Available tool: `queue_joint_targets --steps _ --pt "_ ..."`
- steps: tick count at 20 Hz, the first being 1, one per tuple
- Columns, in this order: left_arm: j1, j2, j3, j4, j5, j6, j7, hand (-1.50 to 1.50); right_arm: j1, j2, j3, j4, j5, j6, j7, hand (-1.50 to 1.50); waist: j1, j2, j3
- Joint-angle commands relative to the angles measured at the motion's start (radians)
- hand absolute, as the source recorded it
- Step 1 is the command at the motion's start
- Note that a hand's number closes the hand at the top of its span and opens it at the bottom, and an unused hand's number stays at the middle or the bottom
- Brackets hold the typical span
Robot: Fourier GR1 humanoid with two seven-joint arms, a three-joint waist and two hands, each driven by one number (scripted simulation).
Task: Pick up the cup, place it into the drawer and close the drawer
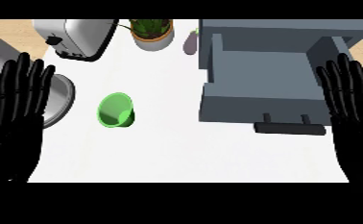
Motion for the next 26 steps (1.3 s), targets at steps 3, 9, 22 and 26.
queue_joint_targets --steps 3,9,22,26 --pt "-0.069 0.111 0.043 0.094 0.221 -0.227 -0.049 -1.5 -0.042 0.018 -0.012 0.023 -0.008 -0.011 -0.018 -1.5 -0.038 -0.005 -0.006" --pt "-0.026 0.182 0.038 0.237 0.588 -0.449 0.094 -1.5 -0.006 -0.005 0.058 0.031 -0.052 0.073 0.046 -1.5 -0.041 -0.003 -0.006" --pt "-0.205 0.227 0.122 0.772 0.404 -0.645 -0.105 -1.5 -0.114 -0.023 -0.007 0.128 -0.069 0.124 0.05 -1.5 -0.039 -0.009 -0.005" --pt "-0.304 0.238 0.145 1.023 0.261 -0.664 -0.268 -1.5 -0.228 -0.025 -0.033 0.273 -0.074 0.131 0.022 -1.5 -0.042 -0.003 -0.006"
